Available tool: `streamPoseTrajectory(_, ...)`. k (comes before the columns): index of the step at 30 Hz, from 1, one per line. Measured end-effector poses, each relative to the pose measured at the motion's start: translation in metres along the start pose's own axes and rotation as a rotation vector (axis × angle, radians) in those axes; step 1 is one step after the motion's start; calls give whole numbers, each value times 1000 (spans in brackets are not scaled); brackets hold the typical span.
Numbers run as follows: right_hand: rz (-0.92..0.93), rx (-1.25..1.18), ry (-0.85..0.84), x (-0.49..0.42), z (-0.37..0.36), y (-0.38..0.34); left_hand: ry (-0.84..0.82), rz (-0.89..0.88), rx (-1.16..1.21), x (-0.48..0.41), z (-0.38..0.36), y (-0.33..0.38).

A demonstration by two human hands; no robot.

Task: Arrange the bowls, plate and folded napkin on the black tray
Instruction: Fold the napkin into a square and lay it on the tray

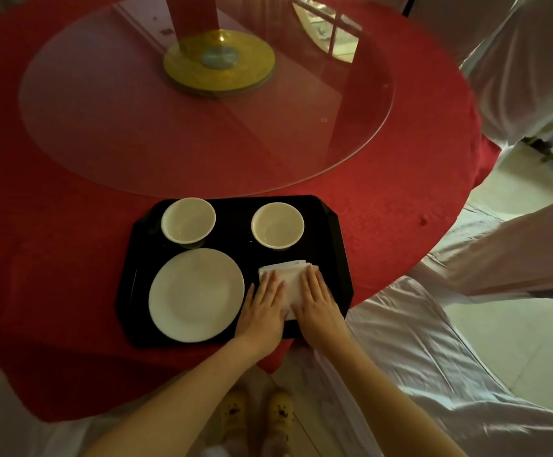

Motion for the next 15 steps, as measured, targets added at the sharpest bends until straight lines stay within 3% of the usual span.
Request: streamPoseTrajectory(15,-43,-37,26,23,-2,-13,11,-67,6,12,-1,-3)
Point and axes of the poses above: each hand's wrist, its own x-axis away from the middle knuckle, its own z-axis out of the back of the hand, y = z × x, the point moved 10 cm from there along -x, towards the middle knuckle, and after that the axes turned 4 degrees about -x, right-handed, at the moved point
